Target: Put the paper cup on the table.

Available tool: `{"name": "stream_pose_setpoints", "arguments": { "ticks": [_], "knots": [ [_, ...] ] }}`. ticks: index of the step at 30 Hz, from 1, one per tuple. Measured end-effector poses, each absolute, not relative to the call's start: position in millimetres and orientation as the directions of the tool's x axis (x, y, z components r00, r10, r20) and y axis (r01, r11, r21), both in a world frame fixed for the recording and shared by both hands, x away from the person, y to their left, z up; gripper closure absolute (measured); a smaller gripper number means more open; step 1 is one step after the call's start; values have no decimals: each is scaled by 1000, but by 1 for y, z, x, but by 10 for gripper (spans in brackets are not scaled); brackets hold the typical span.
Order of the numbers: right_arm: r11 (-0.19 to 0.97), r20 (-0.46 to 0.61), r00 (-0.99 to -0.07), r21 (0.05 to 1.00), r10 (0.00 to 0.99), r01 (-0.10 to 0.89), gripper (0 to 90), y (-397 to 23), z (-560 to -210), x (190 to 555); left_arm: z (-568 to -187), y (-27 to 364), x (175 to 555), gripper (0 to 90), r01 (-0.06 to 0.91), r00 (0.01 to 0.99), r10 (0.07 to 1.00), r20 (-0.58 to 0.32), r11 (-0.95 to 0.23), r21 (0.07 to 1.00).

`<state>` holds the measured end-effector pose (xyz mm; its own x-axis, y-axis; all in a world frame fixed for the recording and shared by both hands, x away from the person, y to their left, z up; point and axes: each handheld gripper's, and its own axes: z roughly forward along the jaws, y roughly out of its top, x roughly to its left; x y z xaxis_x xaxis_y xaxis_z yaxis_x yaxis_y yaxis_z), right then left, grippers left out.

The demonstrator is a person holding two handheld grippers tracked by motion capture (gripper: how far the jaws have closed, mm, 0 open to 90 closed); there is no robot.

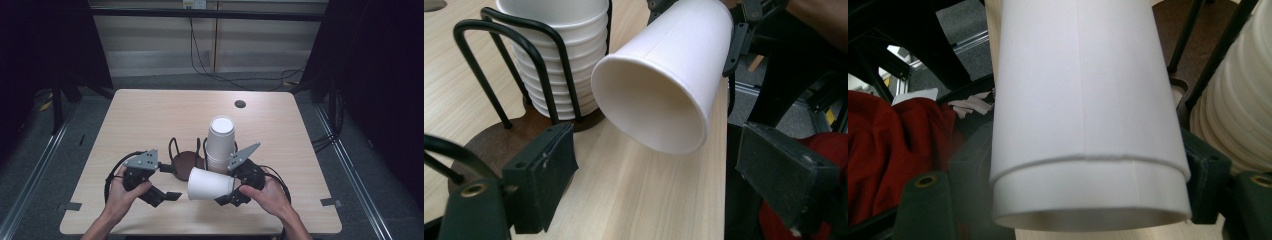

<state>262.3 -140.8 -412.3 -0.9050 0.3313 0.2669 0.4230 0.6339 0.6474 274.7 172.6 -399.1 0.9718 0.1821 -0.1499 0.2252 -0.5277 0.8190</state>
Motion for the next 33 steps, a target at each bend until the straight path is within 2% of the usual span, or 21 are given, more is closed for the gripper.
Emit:
{"name": "stream_pose_setpoints", "arguments": {
  "ticks": [11, 18, 30, 33],
  "knots": [
    [534, 269, -912, 744, 310, 401, 252, -144, -410, 263, -402, 181, 274, 157, 262, 963, 186, -197, -455, 851],
    [508, 275, -923, 773, 270, 379, 251, -143, -410, 261, -403, 185, 272, 158, 272, 960, 180, -216, -405, 873],
    [404, 282, -930, 842, 236, 358, 250, -146, -409, 260, -394, 175, 261, 154, 254, 965, 151, -213, -351, 901],
    [381, 284, -933, 856, 220, 350, 250, -144, -408, 259, -393, 175, 260, 157, 250, 965, 159, -211, -300, 921]
  ]
}}
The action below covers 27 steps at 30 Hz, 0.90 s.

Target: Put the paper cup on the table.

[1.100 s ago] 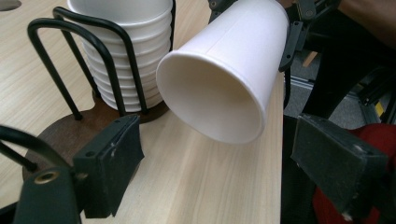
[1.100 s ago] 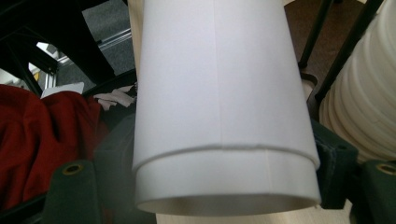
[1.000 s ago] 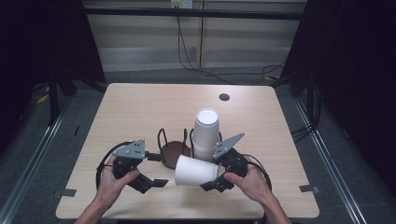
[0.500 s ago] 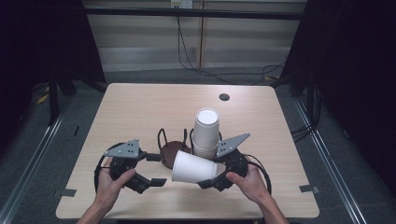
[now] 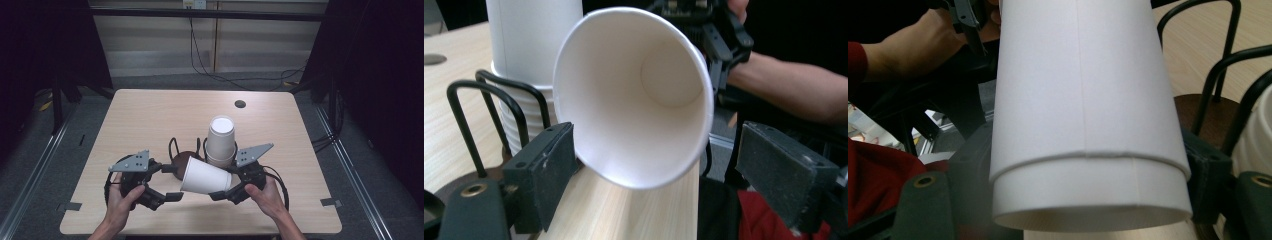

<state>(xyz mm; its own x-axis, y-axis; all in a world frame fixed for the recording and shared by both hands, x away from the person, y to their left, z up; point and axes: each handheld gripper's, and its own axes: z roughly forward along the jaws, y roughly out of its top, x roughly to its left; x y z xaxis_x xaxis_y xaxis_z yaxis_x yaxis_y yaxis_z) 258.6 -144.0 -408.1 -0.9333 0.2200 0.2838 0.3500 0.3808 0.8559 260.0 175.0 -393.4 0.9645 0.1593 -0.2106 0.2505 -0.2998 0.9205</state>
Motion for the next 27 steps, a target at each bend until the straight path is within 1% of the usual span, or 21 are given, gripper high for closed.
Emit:
{"name": "stream_pose_setpoints", "arguments": {
  "ticks": [3, 6, 8, 9, 10, 13, 14, 17, 20, 27],
  "knots": [
    [379, 282, -936, 859, 211, 345, 250, -142, -408, 258, -393, 176, 261, 157, 260, 963, 152, -223, -294, 920],
    [389, 281, -940, 857, 196, 337, 250, -138, -408, 257, -395, 177, 262, 151, 251, 961, 183, -205, -280, 926],
    [388, 277, -938, 857, 209, 339, 251, -136, -408, 256, -398, 176, 263, 148, 236, 962, 203, -182, -283, 930],
    [388, 277, -938, 857, 209, 339, 251, -136, -408, 256, -398, 176, 263, 115, 236, 962, 203, -182, -283, 930],
    [384, 279, -938, 858, 207, 340, 250, -136, -408, 256, -399, 175, 264, 115, 233, 963, 200, -180, -289, 929],
    [389, 286, -939, 856, 192, 340, 250, -134, -409, 256, -402, 172, 266, 0, 238, 961, 210, -179, -297, 925],
    [399, 279, -941, 854, 191, 334, 251, -133, -409, 256, -404, 171, 268, 1, 240, 964, 188, -190, -291, 926],
    [405, 271, -943, 854, 193, 328, 251, -131, -409, 255, -405, 168, 267, 1, 249, 961, 196, -196, -305, 919],
    [410, 270, -945, 853, 182, 322, 251, -128, -408, 255, -405, 162, 267, 0, 251, 963, 171, -207, -295, 922],
    [410, 275, -946, 853, 173, 323, 251, -127, -408, 255, -406, 157, 266, 0, 250, 964, 163, -210, -285, 925]
  ]
}}
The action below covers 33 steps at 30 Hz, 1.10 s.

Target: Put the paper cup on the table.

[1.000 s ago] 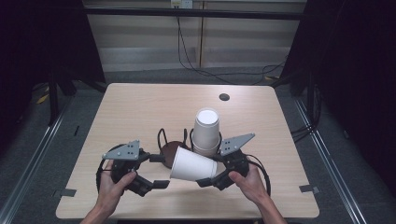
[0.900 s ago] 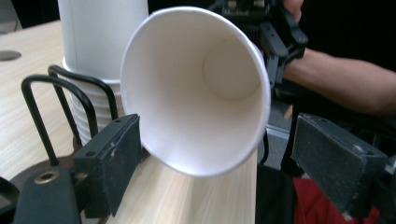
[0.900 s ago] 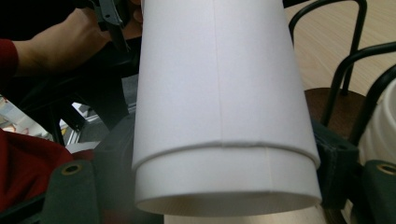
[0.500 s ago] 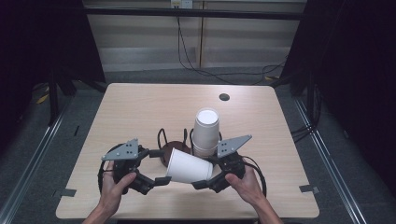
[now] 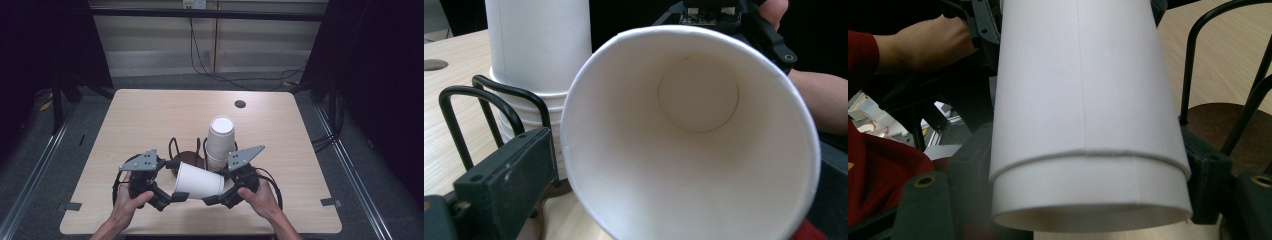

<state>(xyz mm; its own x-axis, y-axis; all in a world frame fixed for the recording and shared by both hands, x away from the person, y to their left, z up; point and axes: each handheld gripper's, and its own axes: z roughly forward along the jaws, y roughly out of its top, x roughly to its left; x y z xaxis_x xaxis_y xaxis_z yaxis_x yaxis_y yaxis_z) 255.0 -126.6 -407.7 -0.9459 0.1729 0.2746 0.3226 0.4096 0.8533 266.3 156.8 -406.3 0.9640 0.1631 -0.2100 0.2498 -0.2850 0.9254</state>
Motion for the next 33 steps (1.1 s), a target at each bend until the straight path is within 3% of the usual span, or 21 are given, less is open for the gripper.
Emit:
{"name": "stream_pose_setpoints", "arguments": {
  "ticks": [8, 9, 14, 21, 24, 32, 33],
  "knots": [
    [424, 283, -946, 846, 159, 325, 250, -126, -410, 256, -411, 149, 264, 1, 267, 960, 159, -230, -282, 921],
    [429, 281, -947, 844, 157, 321, 250, -125, -410, 256, -411, 148, 263, 39, 259, 963, 150, -224, -288, 922],
    [435, 279, -949, 843, 147, 315, 251, -125, -411, 255, -409, 145, 260, 40, 234, 969, 151, -196, -311, 921],
    [431, 282, -949, 845, 140, 315, 251, -127, -413, 257, -408, 148, 263, 86, 268, 962, 127, -240, -303, 915],
    [419, 289, -947, 849, 141, 322, 224, -129, -416, 259, -405, 149, 262, 134, 256, 966, 125, -228, -293, 921],
    [406, 284, -946, 855, 155, 323, 208, -130, -417, 258, -405, 149, 263, 143, 270, 962, 127, -242, -299, 915],
    [407, 277, -946, 854, 169, 323, 161, -130, -416, 258, -405, 149, 263, 145, 269, 962, 128, -241, -300, 915]
  ]
}}
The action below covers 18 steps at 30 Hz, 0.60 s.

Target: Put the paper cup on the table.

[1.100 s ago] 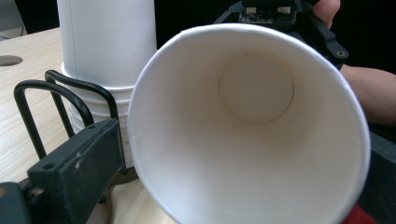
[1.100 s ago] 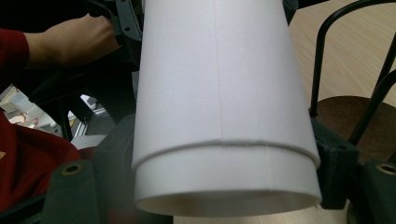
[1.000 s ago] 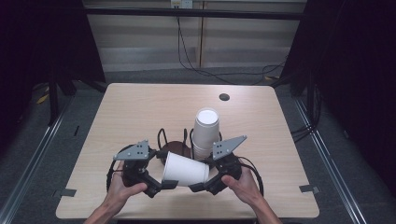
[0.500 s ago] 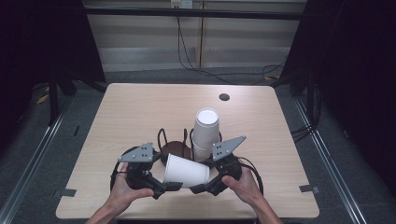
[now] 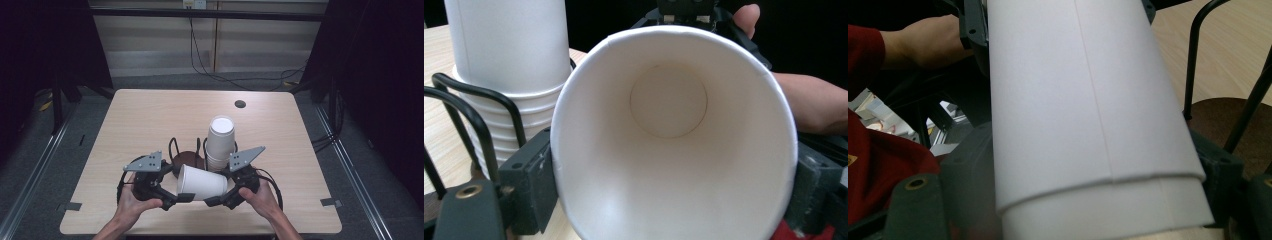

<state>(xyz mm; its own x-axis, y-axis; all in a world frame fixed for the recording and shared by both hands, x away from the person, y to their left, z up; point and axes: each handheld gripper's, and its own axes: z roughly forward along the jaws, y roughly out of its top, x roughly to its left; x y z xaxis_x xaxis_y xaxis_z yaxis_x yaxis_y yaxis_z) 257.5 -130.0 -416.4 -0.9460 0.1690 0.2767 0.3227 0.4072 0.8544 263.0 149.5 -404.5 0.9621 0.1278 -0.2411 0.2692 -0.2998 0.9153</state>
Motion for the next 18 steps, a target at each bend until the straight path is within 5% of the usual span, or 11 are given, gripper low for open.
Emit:
{"name": "stream_pose_setpoints", "arguments": {
  "ticks": [18],
  "knots": [
    [356, 269, -928, 866, 257, 350, 140, -146, -412, 258, -400, 164, 269, 146, 311, 947, 181, -265, -316, 896]
  ]
}}
